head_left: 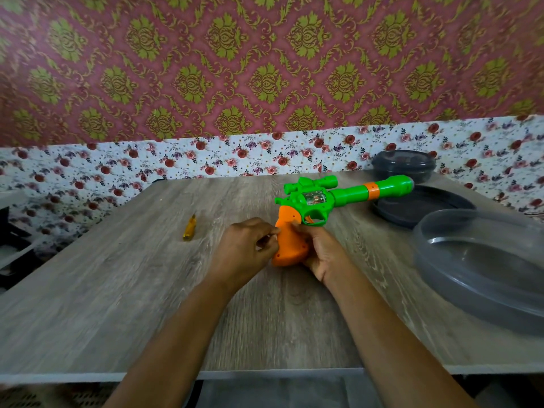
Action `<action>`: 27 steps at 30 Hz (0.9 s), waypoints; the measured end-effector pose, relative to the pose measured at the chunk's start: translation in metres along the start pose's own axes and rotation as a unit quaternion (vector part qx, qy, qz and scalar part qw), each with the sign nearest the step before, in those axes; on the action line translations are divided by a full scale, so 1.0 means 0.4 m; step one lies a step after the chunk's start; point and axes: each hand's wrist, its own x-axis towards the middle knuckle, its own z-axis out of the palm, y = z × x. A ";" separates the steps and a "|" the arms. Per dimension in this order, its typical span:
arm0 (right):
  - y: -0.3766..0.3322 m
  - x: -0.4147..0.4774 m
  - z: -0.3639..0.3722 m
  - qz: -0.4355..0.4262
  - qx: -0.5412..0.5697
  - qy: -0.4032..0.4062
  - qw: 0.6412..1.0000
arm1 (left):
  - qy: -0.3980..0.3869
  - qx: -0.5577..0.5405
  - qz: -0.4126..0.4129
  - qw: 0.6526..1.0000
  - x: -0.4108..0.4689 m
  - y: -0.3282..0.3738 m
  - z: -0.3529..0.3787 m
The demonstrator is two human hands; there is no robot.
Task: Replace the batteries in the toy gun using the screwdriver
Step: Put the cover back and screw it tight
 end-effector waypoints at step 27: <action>-0.010 -0.012 0.005 -0.005 0.035 0.000 0.999 | 0.076 0.006 -0.076 0.994 -0.002 -0.042 -0.005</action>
